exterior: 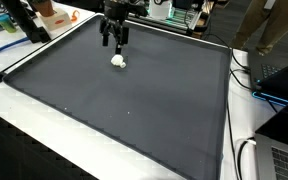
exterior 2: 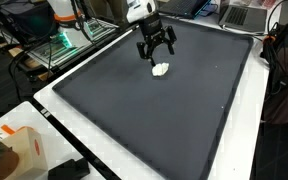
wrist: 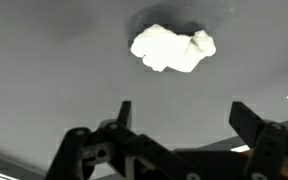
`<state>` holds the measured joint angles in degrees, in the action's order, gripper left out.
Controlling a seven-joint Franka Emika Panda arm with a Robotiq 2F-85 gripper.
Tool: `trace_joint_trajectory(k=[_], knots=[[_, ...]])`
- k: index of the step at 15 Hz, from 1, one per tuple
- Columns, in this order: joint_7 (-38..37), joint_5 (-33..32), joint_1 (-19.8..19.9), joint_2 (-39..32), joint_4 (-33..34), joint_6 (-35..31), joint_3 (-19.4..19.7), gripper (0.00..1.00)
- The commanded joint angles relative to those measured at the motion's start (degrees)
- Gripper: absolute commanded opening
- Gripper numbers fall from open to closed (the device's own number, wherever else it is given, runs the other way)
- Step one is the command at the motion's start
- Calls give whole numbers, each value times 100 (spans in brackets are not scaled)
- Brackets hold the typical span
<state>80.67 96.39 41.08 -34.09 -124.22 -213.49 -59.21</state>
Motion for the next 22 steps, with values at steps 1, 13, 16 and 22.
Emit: trace_joint_trajectory(k=[1, 13, 16, 22], knots=[[-411, -417, -460, -165, 242, -258, 331, 100], [-1137, -1220, -386, -13, -95, -105, 351, 100], [-1639, -1832, -376, -132, -232, -279, 334, 100], [-1730, -1816, -470, -297, -445, -496, 291, 100]])
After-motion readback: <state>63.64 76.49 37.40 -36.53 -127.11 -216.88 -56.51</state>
